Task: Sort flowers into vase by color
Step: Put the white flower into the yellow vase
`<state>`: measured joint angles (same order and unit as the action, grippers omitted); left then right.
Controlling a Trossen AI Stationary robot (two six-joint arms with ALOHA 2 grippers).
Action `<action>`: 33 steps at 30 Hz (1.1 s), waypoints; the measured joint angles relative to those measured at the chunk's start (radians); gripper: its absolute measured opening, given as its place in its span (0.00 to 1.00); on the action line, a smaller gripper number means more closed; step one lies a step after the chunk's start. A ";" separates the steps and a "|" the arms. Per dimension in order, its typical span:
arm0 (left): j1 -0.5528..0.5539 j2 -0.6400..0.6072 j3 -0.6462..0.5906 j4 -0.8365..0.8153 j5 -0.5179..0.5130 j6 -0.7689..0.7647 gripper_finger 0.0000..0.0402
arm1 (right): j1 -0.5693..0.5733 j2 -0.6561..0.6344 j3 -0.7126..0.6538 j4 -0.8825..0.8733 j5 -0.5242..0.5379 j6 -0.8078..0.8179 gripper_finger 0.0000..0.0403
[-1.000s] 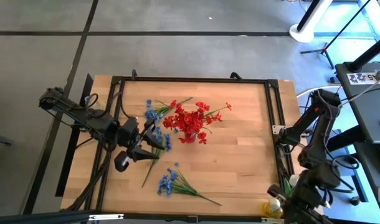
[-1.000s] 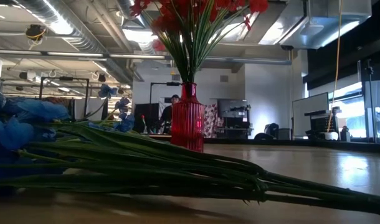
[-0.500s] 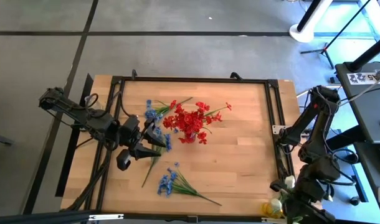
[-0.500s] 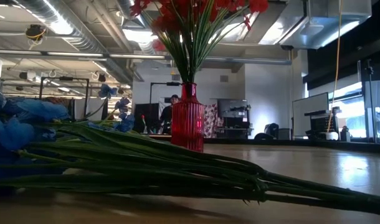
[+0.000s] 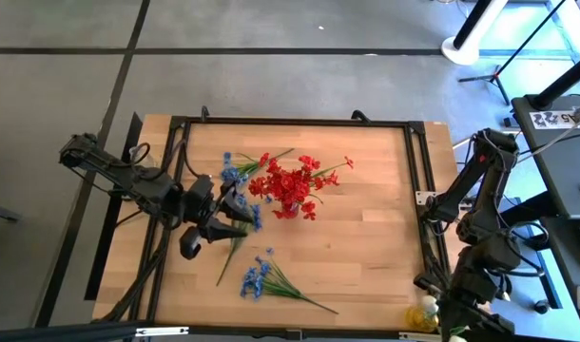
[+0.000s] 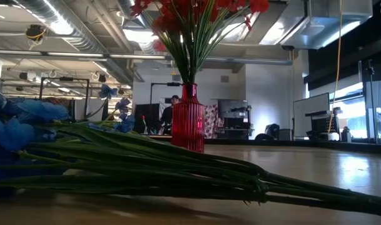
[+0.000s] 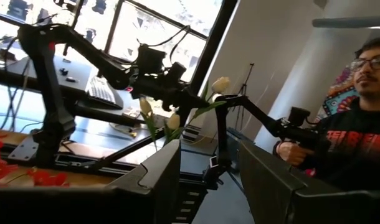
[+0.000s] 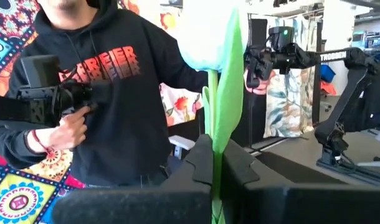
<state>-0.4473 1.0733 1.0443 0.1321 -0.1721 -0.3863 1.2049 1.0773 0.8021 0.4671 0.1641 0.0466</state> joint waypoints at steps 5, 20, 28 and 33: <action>0.000 0.000 0.000 -0.019 -0.031 -0.006 0.39 | 0.000 -0.002 0.000 -0.023 -0.021 0.008 0.01; 0.000 0.000 0.000 -0.019 -0.047 -0.007 0.39 | 0.000 -0.003 0.001 -0.052 -0.111 0.108 0.01; 0.000 0.000 0.000 -0.019 -0.053 -0.007 0.39 | 0.000 -0.022 0.001 -0.052 -0.141 0.133 0.01; 0.000 0.000 0.000 -0.019 -0.053 -0.007 0.39 | 0.000 -0.028 0.001 -0.059 -0.157 0.149 0.01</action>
<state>-0.4475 1.0733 1.0443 0.1127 -0.2253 -0.3935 1.2049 1.0492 0.8029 0.4077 0.0067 0.1954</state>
